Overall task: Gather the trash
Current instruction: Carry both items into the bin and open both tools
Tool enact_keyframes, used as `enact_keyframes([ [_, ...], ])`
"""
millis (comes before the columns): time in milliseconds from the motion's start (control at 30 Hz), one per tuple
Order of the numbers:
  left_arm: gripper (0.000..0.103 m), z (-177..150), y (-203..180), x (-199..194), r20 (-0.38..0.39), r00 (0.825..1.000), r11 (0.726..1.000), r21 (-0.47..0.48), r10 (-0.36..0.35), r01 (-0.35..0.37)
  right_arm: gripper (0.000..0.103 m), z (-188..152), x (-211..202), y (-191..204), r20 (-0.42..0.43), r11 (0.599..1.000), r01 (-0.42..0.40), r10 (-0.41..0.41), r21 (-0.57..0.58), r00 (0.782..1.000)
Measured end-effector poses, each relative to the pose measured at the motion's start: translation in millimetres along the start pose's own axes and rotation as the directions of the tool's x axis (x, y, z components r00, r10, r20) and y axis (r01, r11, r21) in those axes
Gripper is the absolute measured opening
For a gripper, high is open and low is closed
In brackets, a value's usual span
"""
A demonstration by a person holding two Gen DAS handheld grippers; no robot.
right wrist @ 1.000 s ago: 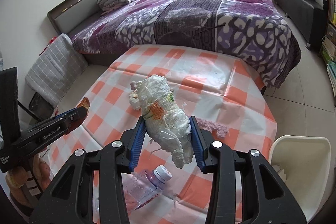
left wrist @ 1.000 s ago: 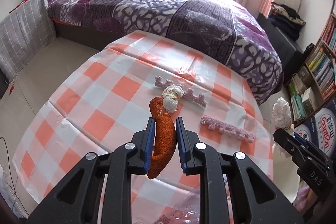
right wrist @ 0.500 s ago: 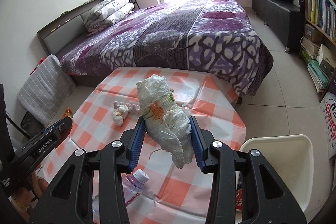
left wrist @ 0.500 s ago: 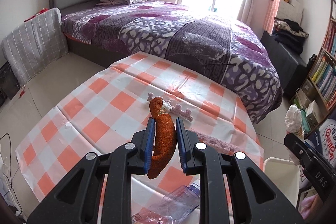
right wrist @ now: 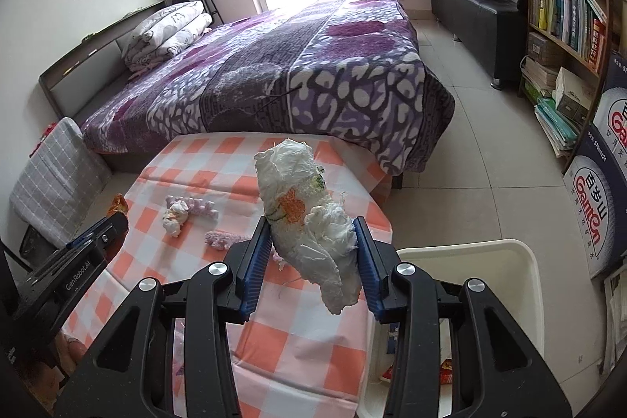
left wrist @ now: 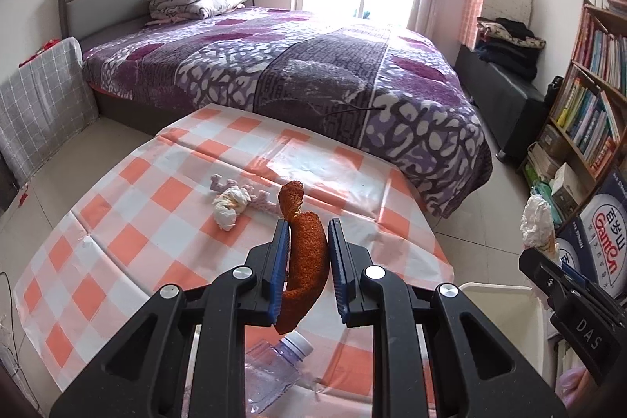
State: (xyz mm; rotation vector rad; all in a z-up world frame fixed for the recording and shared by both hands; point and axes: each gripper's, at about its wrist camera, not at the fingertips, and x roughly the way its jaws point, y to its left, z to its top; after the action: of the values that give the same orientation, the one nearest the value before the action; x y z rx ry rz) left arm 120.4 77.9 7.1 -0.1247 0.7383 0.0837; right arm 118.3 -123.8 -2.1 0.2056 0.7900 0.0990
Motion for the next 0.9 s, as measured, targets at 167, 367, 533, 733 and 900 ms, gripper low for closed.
enact_keyframes([
  [167, 0.021, -9.0, -29.1, 4.2, -0.013, 0.999, 0.998, 0.053, -0.029, 0.030, 0.040, 1.8, -4.4, -23.8, -0.006, 0.999, 0.038, -0.038, 0.035, 0.999],
  [367, 0.021, -21.8, -64.7, 9.6, -0.038, 0.997, 0.991, 0.117, -0.067, 0.071, 0.040, 3.1, -6.7, -59.5, -0.032, 0.989, 0.104, -0.101, 0.104, 0.994],
  [533, 0.021, -33.4, -94.0, 12.3, -0.059, 0.993, 0.979, 0.168, -0.104, 0.113, 0.044, 2.0, -9.5, -91.9, -0.067, 0.972, 0.173, -0.164, 0.161, 0.984],
  [733, 0.021, -47.0, -127.2, 13.0, -0.085, 0.986, 0.962, 0.220, -0.144, 0.160, 0.063, 2.6, -24.9, -129.6, -0.048, 0.943, 0.218, -0.213, 0.251, 0.976],
  [900, 0.021, -58.8, -151.8, 12.7, -0.108, 0.979, 0.946, 0.260, -0.171, 0.193, 0.071, 4.6, -39.0, -157.7, -0.028, 0.918, 0.234, -0.238, 0.320, 0.971],
])
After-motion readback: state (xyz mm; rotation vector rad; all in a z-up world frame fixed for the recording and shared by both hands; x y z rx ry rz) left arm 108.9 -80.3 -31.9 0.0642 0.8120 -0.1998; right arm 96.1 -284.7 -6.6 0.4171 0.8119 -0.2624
